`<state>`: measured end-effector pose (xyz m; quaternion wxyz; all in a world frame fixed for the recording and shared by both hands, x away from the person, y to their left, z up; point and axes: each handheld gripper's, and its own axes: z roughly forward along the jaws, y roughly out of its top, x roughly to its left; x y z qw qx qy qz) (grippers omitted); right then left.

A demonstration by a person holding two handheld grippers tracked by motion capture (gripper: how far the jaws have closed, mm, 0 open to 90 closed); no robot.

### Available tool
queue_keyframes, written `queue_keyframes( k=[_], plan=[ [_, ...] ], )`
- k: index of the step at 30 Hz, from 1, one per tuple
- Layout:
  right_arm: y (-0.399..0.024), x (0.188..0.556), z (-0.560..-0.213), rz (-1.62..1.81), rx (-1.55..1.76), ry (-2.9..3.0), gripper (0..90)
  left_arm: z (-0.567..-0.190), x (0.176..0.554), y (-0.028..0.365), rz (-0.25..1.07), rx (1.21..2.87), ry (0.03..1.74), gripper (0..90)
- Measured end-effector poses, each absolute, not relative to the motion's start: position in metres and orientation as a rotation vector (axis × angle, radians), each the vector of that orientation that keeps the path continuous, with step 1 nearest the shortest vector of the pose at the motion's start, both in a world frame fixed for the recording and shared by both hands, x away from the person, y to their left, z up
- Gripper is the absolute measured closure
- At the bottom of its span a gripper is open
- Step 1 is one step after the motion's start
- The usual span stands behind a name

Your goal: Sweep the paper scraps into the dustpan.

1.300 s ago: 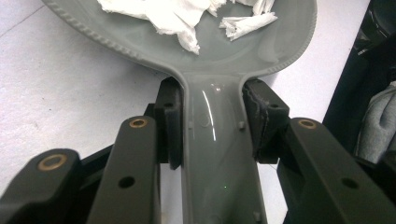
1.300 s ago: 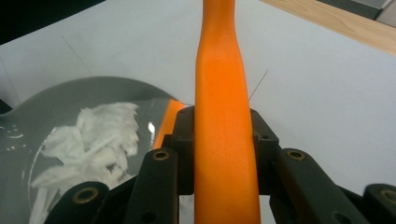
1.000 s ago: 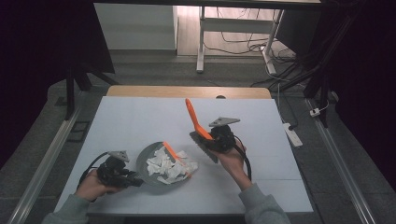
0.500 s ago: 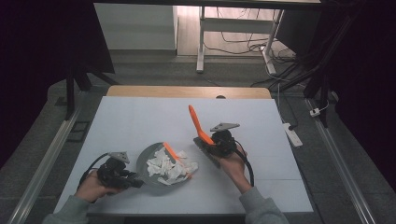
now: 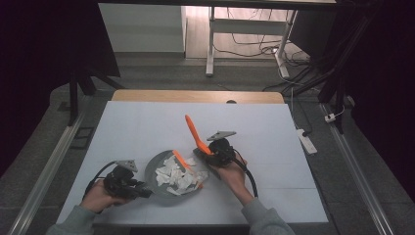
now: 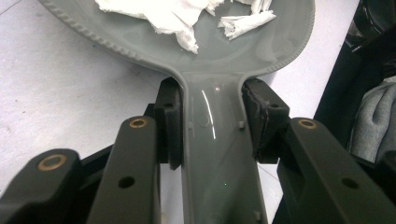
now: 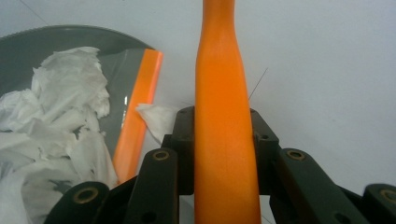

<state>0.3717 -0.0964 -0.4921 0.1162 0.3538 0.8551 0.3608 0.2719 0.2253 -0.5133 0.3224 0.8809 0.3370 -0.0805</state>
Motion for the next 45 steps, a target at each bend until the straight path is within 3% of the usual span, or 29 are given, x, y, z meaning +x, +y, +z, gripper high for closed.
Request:
queue_keyframes(
  k=[25,37,45],
  plan=[
    [-0.028,0.343,-0.488,1.165,0.866,2.600,70.2,-0.514,0.272,0.223,-0.215,2.308,0.883,60.9],
    [-0.076,0.349,-0.469,1.210,0.920,2.482,70.2,-0.515,0.272,0.223,-0.219,2.305,0.890,60.9],
    [-0.111,0.345,-0.476,1.140,1.051,2.463,70.2,-0.515,0.266,0.221,-0.211,2.308,0.900,60.9]
  ],
)
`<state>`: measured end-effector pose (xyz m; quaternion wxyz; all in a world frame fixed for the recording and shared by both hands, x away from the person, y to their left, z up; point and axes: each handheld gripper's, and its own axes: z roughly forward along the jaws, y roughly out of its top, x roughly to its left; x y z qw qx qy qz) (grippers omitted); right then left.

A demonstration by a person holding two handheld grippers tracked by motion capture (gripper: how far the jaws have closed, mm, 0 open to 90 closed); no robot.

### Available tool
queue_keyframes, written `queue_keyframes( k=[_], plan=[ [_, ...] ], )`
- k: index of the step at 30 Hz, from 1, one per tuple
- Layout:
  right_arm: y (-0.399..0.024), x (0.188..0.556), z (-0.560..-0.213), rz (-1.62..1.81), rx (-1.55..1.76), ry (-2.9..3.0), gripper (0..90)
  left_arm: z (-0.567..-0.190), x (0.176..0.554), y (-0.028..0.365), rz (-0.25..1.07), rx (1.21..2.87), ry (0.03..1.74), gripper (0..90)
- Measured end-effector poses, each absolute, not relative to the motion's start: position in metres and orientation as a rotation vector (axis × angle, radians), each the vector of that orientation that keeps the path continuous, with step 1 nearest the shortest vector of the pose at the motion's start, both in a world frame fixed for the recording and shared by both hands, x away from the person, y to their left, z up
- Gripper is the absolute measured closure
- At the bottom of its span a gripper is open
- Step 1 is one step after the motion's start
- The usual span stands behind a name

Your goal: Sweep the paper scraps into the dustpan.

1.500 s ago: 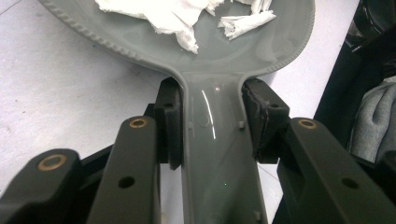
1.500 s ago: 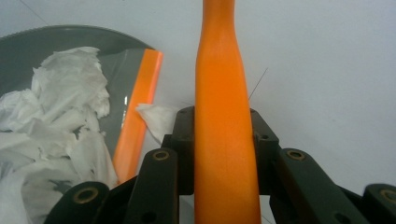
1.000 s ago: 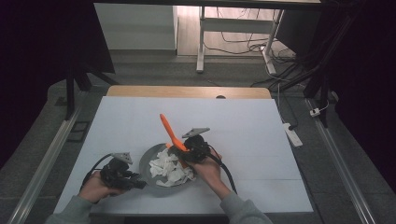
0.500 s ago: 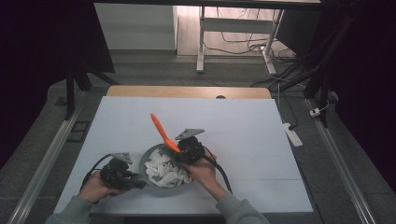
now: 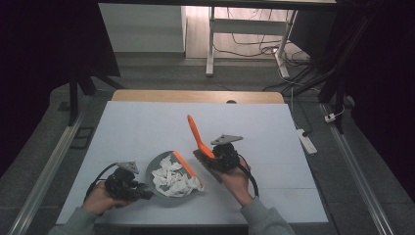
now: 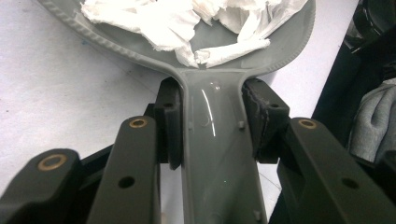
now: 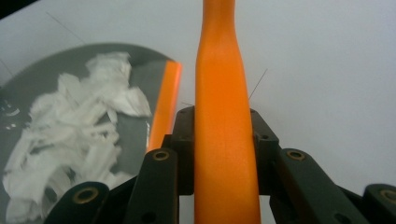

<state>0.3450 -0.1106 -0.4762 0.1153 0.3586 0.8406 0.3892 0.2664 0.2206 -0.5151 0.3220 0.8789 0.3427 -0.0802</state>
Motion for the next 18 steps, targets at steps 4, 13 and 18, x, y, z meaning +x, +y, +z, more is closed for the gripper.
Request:
queue_keyframes(
  k=[4,13,18],
  plan=[
    [-0.117,0.340,-0.484,1.102,1.087,2.471,70.2,-0.517,0.264,0.219,-0.223,2.302,0.905,60.9],
    [-0.093,0.325,-0.493,1.086,1.021,2.548,70.2,-0.518,0.263,0.215,-0.226,2.301,0.914,60.9],
    [-0.074,0.316,-0.489,1.172,0.986,2.576,70.2,-0.518,0.263,0.215,-0.225,2.297,0.918,60.9]
  ],
)
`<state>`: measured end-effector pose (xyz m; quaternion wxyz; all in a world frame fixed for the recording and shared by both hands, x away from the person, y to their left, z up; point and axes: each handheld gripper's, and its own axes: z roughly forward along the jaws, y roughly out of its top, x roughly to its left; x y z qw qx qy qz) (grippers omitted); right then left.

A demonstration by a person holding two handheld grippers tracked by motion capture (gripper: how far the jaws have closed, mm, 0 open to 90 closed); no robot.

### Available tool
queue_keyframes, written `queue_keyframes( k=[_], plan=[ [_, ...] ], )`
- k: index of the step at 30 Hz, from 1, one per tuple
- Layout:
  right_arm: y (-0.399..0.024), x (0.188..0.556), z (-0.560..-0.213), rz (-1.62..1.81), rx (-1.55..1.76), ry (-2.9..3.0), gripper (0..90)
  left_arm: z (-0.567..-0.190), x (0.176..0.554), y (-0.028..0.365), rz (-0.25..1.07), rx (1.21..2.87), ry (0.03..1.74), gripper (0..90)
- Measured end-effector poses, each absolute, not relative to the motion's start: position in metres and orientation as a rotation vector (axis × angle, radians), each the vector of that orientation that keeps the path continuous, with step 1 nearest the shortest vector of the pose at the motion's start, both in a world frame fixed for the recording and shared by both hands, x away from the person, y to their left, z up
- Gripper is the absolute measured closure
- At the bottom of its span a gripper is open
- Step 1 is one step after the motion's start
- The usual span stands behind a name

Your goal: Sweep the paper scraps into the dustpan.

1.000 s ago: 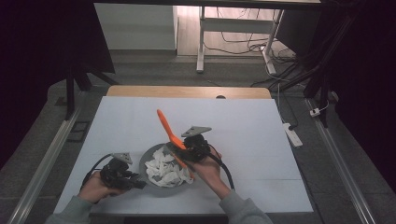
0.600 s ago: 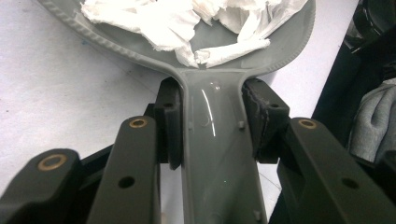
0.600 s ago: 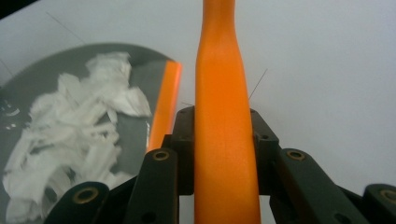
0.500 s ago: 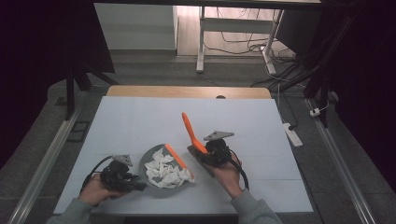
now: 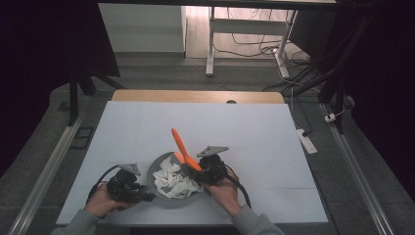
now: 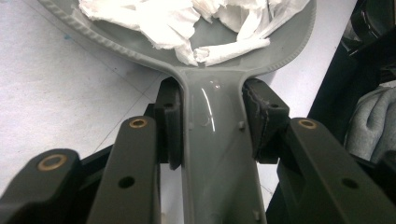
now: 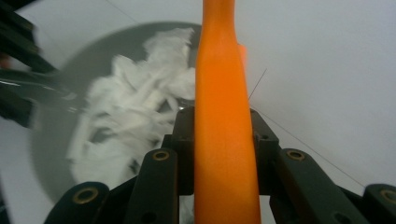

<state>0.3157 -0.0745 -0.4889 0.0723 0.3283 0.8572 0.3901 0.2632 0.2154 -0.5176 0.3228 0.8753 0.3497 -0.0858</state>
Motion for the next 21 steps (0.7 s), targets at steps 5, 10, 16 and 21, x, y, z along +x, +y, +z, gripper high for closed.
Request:
queue_keyframes(
  k=[5,10,16,21],
  plan=[
    [-0.073,0.314,-0.481,1.195,0.946,2.547,70.2,-0.518,0.264,0.216,-0.227,2.295,0.916,60.9],
    [-0.092,0.324,-0.475,1.207,0.983,2.499,70.2,-0.519,0.264,0.216,-0.227,2.292,0.918,60.9],
    [-0.108,0.328,-0.471,1.222,0.981,2.471,70.2,-0.519,0.264,0.217,-0.224,2.285,0.924,60.9],
    [-0.119,0.331,-0.467,1.240,0.997,2.447,70.2,-0.519,0.264,0.217,-0.220,2.283,0.924,60.9]
  ],
)
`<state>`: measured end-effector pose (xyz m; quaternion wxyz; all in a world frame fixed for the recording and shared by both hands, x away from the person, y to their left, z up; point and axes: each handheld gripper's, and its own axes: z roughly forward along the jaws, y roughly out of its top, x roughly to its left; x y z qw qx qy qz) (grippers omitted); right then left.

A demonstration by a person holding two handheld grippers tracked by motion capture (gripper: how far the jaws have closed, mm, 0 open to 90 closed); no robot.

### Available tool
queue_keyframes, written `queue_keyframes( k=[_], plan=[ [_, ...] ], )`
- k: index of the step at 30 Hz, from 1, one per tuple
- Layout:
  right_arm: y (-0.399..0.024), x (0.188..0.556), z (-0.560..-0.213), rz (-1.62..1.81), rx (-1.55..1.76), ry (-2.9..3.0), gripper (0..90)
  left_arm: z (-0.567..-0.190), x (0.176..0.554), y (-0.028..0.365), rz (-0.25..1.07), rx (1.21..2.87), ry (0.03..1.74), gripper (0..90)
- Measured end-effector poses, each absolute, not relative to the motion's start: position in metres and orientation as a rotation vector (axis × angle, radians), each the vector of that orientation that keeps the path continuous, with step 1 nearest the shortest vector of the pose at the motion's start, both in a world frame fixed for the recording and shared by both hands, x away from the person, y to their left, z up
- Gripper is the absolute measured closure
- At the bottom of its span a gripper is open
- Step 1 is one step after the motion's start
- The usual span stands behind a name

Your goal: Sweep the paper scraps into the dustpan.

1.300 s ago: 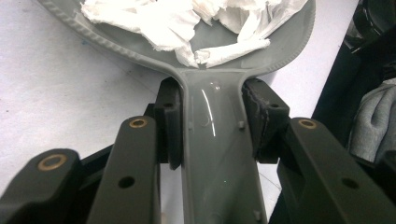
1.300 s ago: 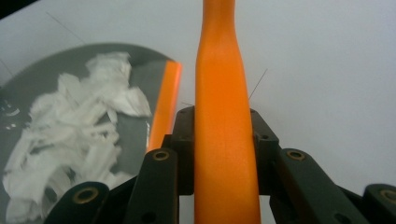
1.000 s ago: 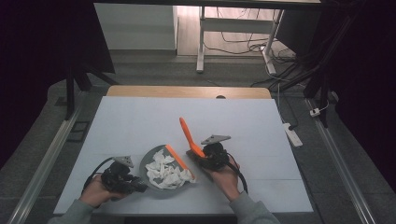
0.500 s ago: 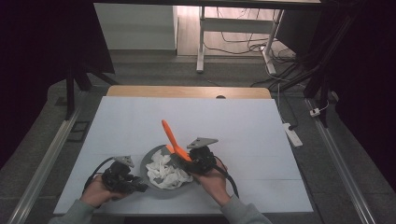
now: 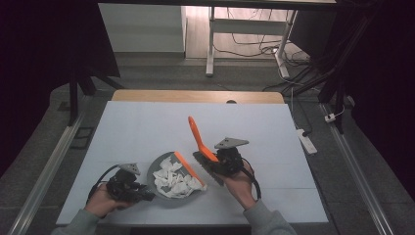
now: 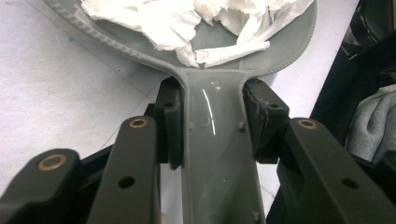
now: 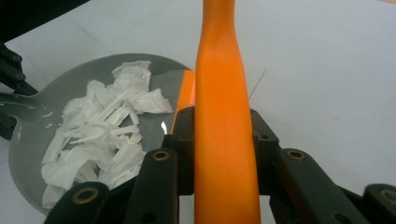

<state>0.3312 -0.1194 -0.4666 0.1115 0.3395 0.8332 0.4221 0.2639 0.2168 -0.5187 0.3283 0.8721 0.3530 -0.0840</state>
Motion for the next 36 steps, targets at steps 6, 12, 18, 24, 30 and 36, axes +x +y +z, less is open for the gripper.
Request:
queue_keyframes(
  k=[6,12,18,24,30,36],
  plan=[
    [-0.135,0.334,-0.463,1.268,1.008,2.422,70.2,-0.519,0.264,0.217,-0.202,2.275,0.920,61.0],
    [-0.148,0.335,-0.463,1.283,1.005,2.411,70.2,-0.520,0.263,0.216,-0.191,2.266,0.919,61.0],
    [-0.159,0.334,-0.461,1.295,1.003,2.390,70.2,-0.519,0.264,0.216,-0.163,2.258,0.923,61.0],
    [-0.167,0.334,-0.461,1.289,1.014,2.378,70.2,-0.518,0.264,0.219,-0.152,2.239,0.931,61.1],
    [-0.173,0.334,-0.464,1.258,1.048,2.378,70.2,-0.516,0.263,0.223,-0.141,2.204,0.944,61.0],
    [-0.183,0.334,-0.464,1.264,1.061,2.358,70.2,-0.513,0.264,0.230,-0.113,2.148,0.978,61.0]
  ],
)
